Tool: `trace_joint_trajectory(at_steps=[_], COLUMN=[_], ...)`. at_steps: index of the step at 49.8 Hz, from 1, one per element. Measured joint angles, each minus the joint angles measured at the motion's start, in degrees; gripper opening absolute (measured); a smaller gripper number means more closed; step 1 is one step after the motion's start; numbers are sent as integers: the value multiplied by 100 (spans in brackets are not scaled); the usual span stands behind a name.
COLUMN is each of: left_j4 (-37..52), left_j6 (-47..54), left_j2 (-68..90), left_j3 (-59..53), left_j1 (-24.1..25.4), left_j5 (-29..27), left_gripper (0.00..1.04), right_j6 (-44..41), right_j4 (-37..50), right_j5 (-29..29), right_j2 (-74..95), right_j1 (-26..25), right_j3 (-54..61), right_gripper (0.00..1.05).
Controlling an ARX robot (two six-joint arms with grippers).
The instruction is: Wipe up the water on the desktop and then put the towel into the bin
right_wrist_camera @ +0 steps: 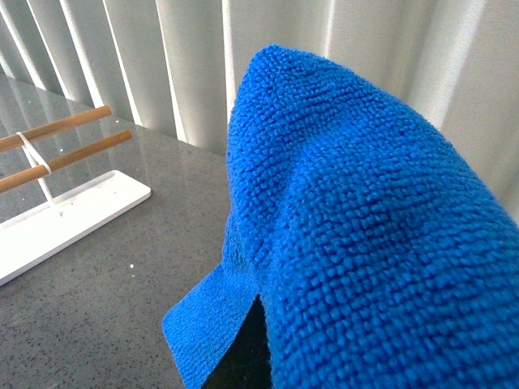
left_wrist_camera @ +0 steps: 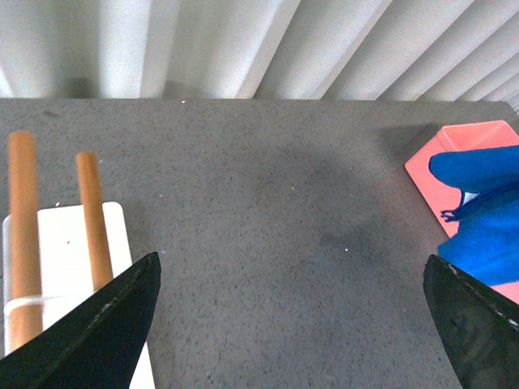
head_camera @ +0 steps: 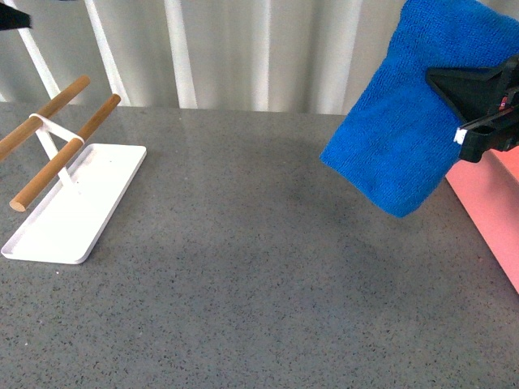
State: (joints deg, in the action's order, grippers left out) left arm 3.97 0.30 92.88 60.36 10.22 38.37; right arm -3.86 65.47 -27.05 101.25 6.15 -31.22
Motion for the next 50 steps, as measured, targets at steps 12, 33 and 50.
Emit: trace_joint_trajectory(at_steps=[12, 33, 50], left_j4=[-92, 4374, 4074], left_j6=[166, -28, -50], left_j2=[-909, -2610, -3945], left_j3=[-789, -4116, -5219], left_j1=[938, 179, -387], left_j5=[538, -2653, -3213], left_gripper=[98, 32, 4], right_j6=[0, -22, -28], right_j4=[101, 107, 105], right_j5=[-2, -2, 72], right_j2=[50, 131, 173], right_j1=[-7, -79, -76], right_j3=[57, 66, 66], right_gripper=[4, 4, 4])
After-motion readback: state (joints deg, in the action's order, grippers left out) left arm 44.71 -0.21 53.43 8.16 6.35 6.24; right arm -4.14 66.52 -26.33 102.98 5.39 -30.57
